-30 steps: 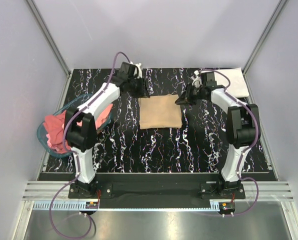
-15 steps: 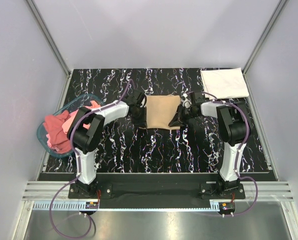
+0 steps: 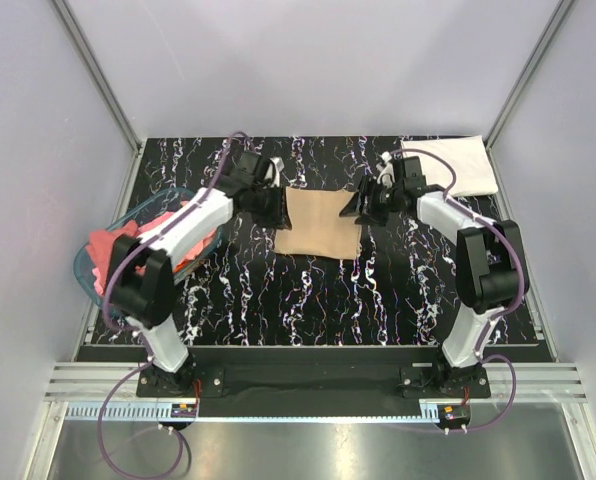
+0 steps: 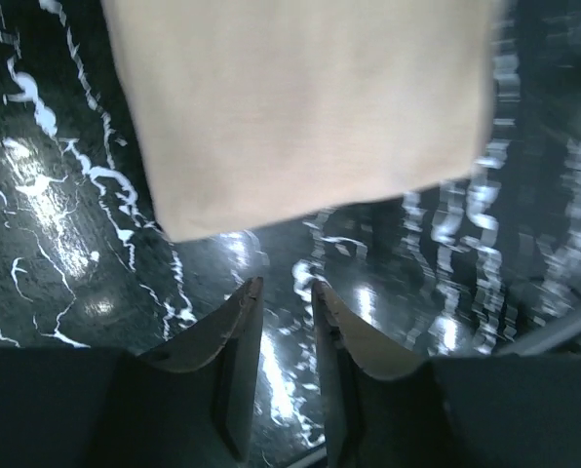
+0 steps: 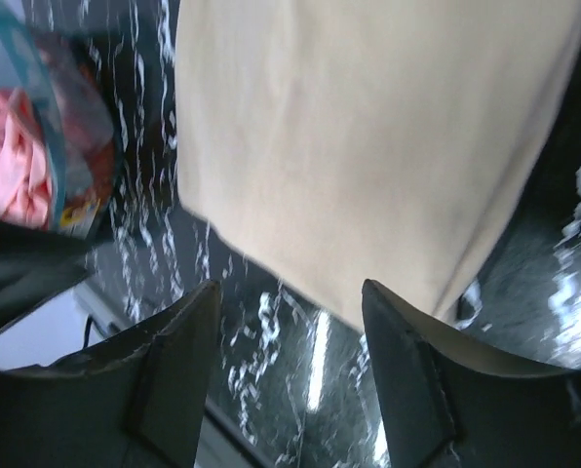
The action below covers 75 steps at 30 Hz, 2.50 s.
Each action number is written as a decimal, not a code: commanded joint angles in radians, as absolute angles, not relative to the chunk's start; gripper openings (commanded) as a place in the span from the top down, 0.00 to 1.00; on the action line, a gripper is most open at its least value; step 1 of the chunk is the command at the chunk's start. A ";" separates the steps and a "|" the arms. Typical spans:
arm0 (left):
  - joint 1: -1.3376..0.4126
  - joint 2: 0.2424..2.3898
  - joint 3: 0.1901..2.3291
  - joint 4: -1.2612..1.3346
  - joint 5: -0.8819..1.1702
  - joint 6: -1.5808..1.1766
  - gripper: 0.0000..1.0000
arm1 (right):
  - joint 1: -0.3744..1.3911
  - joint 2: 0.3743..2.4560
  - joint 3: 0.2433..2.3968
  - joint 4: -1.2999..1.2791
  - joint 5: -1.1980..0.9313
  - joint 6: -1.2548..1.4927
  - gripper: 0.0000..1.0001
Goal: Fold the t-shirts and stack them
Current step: Neatly place the folded tshirt to the corner
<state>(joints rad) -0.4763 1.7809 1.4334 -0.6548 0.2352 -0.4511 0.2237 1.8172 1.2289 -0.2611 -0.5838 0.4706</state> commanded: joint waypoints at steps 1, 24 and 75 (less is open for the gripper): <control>-0.465 1.640 1.442 -0.666 0.400 -0.396 0.68 | 0.184 1.882 1.351 -0.285 -0.486 0.427 0.30; -0.436 1.430 1.192 -0.623 0.433 -0.250 0.67 | 0.176 2.353 1.784 -0.442 -0.543 0.150 0.23; -0.419 1.396 1.170 -0.612 0.416 -0.268 0.67 | 0.193 2.097 1.744 -0.545 -0.402 -0.055 1.00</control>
